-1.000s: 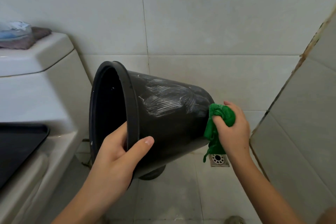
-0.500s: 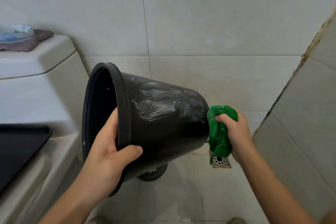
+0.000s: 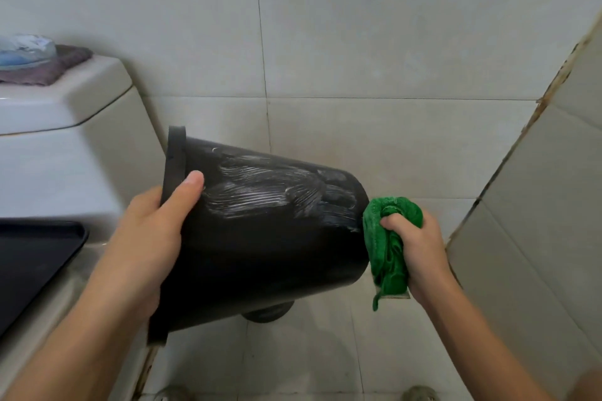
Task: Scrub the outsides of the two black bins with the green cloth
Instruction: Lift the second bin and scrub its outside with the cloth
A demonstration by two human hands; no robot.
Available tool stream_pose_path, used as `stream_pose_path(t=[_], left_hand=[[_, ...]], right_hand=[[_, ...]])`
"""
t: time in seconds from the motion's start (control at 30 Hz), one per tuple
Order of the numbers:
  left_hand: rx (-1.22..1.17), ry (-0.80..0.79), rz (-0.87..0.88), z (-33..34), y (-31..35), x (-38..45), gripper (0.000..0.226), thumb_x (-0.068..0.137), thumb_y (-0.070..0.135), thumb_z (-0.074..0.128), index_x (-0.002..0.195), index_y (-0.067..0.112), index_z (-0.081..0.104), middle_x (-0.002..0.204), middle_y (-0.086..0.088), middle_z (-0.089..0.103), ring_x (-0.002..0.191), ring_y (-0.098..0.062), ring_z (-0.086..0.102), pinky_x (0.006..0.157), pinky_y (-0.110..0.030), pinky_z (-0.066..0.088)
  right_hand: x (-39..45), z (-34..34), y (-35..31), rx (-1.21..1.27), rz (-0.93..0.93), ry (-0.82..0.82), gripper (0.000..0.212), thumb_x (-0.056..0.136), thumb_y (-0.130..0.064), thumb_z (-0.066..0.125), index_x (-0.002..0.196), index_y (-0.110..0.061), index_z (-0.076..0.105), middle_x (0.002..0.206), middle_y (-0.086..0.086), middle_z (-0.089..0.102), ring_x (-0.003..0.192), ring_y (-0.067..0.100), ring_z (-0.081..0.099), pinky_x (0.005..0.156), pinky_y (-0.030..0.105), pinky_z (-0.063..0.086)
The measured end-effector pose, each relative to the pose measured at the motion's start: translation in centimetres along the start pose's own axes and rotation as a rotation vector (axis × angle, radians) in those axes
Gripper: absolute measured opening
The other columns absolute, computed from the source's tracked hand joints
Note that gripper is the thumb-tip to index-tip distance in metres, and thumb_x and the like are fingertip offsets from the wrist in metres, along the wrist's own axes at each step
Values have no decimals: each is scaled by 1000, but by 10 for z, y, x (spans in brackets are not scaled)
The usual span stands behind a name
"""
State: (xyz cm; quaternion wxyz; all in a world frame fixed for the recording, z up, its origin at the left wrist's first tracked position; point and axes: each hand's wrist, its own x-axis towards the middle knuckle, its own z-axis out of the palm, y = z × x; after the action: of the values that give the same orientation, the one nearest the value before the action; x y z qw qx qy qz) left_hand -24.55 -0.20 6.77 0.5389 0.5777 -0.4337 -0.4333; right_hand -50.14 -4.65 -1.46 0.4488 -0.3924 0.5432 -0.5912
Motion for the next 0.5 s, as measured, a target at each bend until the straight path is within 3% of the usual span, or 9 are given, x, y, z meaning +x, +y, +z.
stream_pose_path(t=[0.07, 0.13, 0.23, 0.3, 0.4, 0.5], left_hand=[[-16, -29, 52, 4, 1, -2, 20, 98, 25, 54, 96, 30, 73, 92, 6, 78, 95, -21, 72, 84, -39, 52], [-25, -115, 109, 0, 3, -2, 33, 93, 9, 54, 109, 33, 69, 104, 3, 76, 101, -20, 71, 87, -39, 54], [-84, -159, 82, -16, 9, 3, 51, 73, -10, 55, 108, 24, 66, 98, 0, 77, 98, -26, 71, 80, -37, 60], [-53, -158, 36, -21, 8, 6, 55, 71, -18, 51, 109, 17, 67, 97, -4, 77, 100, -32, 70, 83, -42, 57], [-48, -218, 6, -13, 4, 4, 45, 71, -3, 59, 113, 13, 68, 103, -6, 78, 96, -25, 73, 78, -33, 61], [-125, -275, -12, -7, 5, 3, 44, 69, 8, 58, 110, 18, 68, 101, -2, 78, 88, -17, 75, 68, -21, 60]], right_hand=[[1, -1, -1, 18, 1, 13, 8, 67, -12, 63, 73, -8, 59, 62, 7, 56, 57, 21, 57, 49, 30, 48], [3, -3, -2, 59, 18, 33, 4, 76, -5, 63, 75, -7, 59, 63, 8, 57, 55, 21, 58, 47, 29, 48], [3, -1, -2, 101, 27, 43, 10, 83, -1, 59, 76, -7, 60, 62, 7, 59, 51, 18, 60, 45, 27, 50], [2, 4, -1, 63, -11, 17, 5, 72, -11, 64, 75, -7, 62, 64, 8, 59, 58, 22, 61, 53, 31, 51], [0, 8, 4, 55, -24, 65, 10, 62, -18, 61, 71, -12, 61, 64, 6, 58, 65, 26, 58, 61, 37, 49], [0, 6, 7, 56, -22, 99, 5, 66, -15, 63, 68, -14, 59, 61, 3, 57, 63, 24, 57, 57, 35, 49]])
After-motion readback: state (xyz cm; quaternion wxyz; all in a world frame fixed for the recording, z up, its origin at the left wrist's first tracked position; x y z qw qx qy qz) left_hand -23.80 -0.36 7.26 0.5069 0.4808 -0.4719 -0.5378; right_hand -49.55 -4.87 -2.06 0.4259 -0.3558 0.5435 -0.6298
